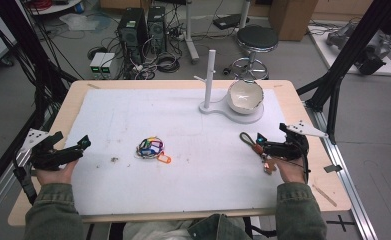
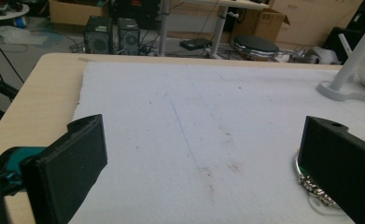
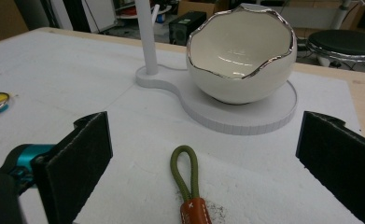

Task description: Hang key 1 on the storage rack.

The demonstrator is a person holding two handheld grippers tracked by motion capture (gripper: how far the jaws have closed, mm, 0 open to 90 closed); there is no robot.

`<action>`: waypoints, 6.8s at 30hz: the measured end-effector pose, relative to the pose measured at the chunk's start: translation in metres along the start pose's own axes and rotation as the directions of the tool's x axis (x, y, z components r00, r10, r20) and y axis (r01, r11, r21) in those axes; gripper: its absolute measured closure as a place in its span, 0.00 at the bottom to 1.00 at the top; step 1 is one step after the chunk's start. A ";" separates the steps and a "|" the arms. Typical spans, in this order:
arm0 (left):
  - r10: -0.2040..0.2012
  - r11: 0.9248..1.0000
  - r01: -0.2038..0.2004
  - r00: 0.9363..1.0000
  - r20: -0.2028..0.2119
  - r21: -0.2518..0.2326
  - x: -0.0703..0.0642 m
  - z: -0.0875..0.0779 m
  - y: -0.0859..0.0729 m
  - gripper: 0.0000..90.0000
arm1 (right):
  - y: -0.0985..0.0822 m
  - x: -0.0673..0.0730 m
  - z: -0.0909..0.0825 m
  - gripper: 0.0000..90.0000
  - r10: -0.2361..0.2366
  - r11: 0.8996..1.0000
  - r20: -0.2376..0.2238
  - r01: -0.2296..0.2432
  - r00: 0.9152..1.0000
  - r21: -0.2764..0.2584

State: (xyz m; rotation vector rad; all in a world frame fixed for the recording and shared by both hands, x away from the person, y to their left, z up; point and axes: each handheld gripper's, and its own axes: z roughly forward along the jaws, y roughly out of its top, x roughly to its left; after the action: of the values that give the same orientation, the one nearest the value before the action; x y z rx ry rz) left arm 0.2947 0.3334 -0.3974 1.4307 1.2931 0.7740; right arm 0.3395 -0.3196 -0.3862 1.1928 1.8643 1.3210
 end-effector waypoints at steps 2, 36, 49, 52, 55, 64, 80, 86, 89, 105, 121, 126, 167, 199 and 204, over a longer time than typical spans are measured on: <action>0.000 1.000 0.000 1.000 -0.001 0.000 0.000 0.000 0.000 0.02 | 0.000 -0.001 -0.001 0.03 0.007 1.000 0.002 -0.007 1.000 0.002; -0.003 0.999 0.002 1.000 0.025 0.042 0.001 0.006 -0.002 0.02 | -0.003 0.005 0.014 0.03 -0.042 0.994 -0.021 0.044 0.999 0.104; 0.001 0.998 -0.003 0.999 0.036 0.063 0.001 0.008 -0.003 0.02 | -0.007 0.003 0.029 0.03 -0.039 0.976 -0.030 0.045 0.999 0.214; 0.001 0.998 -0.003 0.999 0.036 0.063 0.000 0.008 -0.003 0.02 | -0.008 0.004 0.032 0.03 -0.046 0.971 -0.033 0.052 0.998 0.233; -0.002 0.998 0.000 0.999 0.036 0.064 0.000 0.008 -0.004 0.02 | -0.009 0.005 0.035 0.03 -0.055 0.965 -0.038 0.063 0.998 0.253; 0.000 0.998 -0.002 0.999 0.040 0.068 0.001 0.009 -0.004 0.02 | -0.012 0.006 0.042 0.03 -0.032 0.944 -0.053 0.048 0.998 0.327; 0.006 0.997 -0.008 0.999 0.040 0.073 0.000 0.009 -0.004 0.02 | -0.020 0.002 0.053 0.26 -0.008 0.877 -0.045 0.028 0.999 0.479; 0.005 0.997 -0.008 0.999 0.037 0.074 0.001 0.010 -0.004 0.02 | -0.020 -0.002 0.051 0.41 0.027 0.870 -0.033 -0.007 0.999 0.494; 0.005 0.997 -0.008 0.999 0.036 0.074 0.001 0.010 -0.004 0.02 | -0.020 -0.004 0.050 0.49 0.039 0.866 -0.033 -0.017 0.999 0.500; 0.004 0.997 -0.007 0.999 0.037 0.075 0.001 0.010 -0.005 0.02 | -0.018 0.005 0.051 0.84 -0.067 0.846 -0.035 0.075 0.997 0.527; 0.008 0.997 -0.011 0.999 0.040 0.076 0.001 0.010 -0.005 0.02 | -0.015 0.002 0.047 0.86 -0.012 0.862 -0.048 0.034 0.999 0.505; 0.008 0.997 -0.012 0.999 0.040 0.076 0.001 0.010 -0.005 0.02 | -0.013 0.002 0.046 0.86 0.003 0.868 -0.054 0.024 0.999 0.496; 0.013 0.996 -0.017 0.999 0.046 0.089 -0.001 0.009 -0.007 0.02 | 0.039 0.001 0.034 0.86 0.122 0.929 -0.139 -0.063 0.983 0.365; 0.012 0.996 -0.016 0.999 0.043 0.085 0.001 0.009 -0.007 0.02 | 0.091 0.011 0.048 0.86 0.124 0.945 -0.203 -0.053 0.971 0.323; 0.012 0.996 -0.015 0.999 0.042 0.088 0.001 0.009 -0.007 0.02 | 0.104 0.016 0.050 0.86 0.104 0.950 -0.214 -0.033 0.971 0.310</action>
State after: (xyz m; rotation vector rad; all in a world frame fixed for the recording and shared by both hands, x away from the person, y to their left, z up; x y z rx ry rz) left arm 0.3005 0.3313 -0.4067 1.5196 1.3011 0.7001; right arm 0.4095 -0.2705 -0.3065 1.3144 2.2759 1.2847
